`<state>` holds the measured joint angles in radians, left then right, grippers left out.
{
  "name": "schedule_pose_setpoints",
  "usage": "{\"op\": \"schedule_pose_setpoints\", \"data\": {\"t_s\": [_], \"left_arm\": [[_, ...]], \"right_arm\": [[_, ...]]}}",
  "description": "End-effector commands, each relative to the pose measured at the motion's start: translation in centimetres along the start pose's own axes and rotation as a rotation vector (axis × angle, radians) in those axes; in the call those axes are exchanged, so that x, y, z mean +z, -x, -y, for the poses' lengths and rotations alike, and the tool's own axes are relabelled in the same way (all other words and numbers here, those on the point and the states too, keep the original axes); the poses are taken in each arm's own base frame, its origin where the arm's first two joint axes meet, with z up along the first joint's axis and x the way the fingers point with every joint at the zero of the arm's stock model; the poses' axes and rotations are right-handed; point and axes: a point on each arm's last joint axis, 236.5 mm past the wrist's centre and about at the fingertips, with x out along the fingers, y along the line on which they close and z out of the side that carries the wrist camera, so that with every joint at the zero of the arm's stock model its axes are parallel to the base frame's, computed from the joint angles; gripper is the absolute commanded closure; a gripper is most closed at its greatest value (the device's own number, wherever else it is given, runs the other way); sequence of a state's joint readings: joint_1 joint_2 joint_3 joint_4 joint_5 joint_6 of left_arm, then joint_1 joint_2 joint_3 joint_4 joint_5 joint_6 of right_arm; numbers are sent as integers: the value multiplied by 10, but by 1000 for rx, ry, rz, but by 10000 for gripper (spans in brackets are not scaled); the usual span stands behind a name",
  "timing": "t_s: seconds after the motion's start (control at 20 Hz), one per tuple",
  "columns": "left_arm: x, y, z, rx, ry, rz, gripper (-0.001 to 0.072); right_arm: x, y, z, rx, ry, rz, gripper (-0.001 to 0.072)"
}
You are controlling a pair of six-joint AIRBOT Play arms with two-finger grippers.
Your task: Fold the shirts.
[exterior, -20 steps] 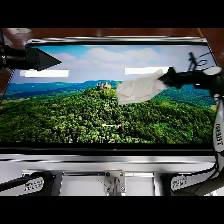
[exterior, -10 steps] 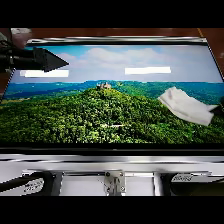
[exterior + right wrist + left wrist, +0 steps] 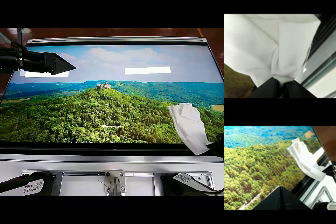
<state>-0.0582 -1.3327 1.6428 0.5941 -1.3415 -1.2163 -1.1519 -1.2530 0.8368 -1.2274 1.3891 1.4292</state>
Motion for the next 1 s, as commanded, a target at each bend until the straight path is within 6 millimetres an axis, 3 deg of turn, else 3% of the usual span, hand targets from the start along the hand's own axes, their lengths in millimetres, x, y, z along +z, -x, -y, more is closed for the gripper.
{"op": "schedule_pose_setpoints", "data": {"t_s": [0.0, 0.35, 0.4, 0.45, 0.5, 0.6, 0.7, 0.8, 0.85, 0.9, 0.95], "left_arm": [[0, -2, -1, 6, -4, -2, 672], [0, -2, -1, 6, -4, -2, 672], [0, -2, -1, 6, -4, -2, 671], [0, -2, -1, 7, -4, -2, 672], [0, -2, -2, 11, -4, 0, 672], [4, -4, -6, 18, 0, 16, 672], [4, -7, -10, 20, 8, 15, 671], [3, -11, -16, 21, 18, 6, 672], [0, -13, -21, 37, 12, -6, 673], [-5, -15, -30, 78, -3, -29, 673], [-14, -17, -44, 153, -24, -68, 674]], "right_arm": [[-24, -13, 33, -93, -55, 27, 650], [-25, -20, 53, -165, -137, 105, 648], [-25, -20, 55, -174, -170, 108, 510], [-28, -20, 55, -175, -180, 94, 226], [-34, -21, 55, -174, -181, 68, 89], [-43, -16, 53, -179, -178, 39, 89], [-38, 7, 48, -189, -157, 84, 90], [-12, 50, 26, -146, -146, 213, 91], [7, 76, -2, -65, -123, 304, 130], [29, 107, -38, 33, -65, 416, 192], [45, 137, -82, 129, 37, 516, 197]]}}
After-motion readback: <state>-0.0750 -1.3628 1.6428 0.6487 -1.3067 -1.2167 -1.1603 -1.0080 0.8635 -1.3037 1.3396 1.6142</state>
